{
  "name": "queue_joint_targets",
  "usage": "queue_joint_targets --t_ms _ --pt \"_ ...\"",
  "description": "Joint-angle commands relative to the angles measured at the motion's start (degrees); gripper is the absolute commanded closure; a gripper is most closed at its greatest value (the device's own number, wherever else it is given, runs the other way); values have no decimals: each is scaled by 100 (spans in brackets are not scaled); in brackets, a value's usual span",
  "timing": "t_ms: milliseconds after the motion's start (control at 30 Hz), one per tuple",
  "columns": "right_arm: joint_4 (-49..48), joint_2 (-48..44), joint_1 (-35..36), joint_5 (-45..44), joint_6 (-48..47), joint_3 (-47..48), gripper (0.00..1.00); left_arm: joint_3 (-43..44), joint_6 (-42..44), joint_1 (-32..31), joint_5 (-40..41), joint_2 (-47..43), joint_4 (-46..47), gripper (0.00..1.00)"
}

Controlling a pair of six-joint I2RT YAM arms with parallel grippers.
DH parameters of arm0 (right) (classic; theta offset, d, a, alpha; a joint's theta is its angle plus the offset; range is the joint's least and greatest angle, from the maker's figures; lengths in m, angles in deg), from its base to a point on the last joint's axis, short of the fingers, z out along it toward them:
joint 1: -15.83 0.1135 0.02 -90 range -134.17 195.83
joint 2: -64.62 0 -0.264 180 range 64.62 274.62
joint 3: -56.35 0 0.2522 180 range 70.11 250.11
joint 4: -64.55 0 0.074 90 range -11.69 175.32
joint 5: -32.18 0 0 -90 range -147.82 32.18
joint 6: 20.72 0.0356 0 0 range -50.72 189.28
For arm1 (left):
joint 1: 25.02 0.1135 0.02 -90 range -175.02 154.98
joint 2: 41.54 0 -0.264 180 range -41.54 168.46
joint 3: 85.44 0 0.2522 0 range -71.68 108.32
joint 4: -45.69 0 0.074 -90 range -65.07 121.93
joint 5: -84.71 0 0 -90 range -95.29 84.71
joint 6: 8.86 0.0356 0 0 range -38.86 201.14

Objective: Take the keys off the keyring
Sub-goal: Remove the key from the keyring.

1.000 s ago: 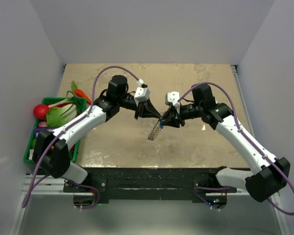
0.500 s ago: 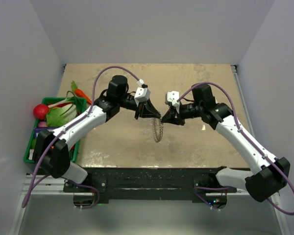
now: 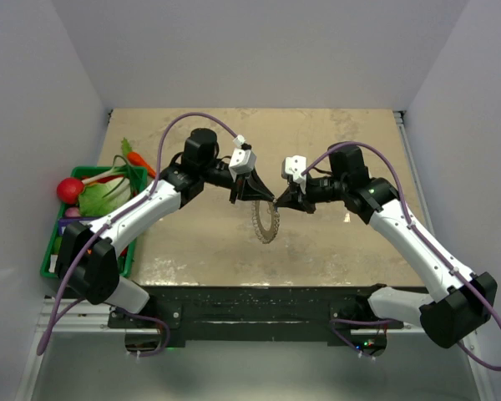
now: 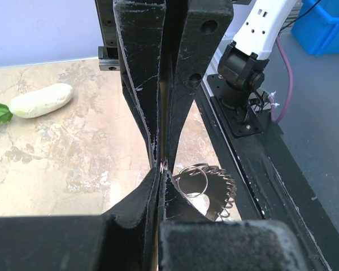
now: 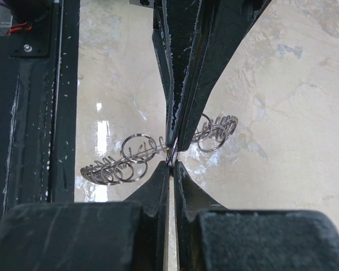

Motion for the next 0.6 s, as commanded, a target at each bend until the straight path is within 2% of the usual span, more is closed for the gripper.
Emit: queue_joint_targets --t_ms 0,567 --pt "-206 -207 -11 -238 -17 -24 100 12 -43 6 -145 -307 272 100" --pt "-48 -330 -20 -168 -61 336 100 -41 -60 6 -215 -281 316 100"
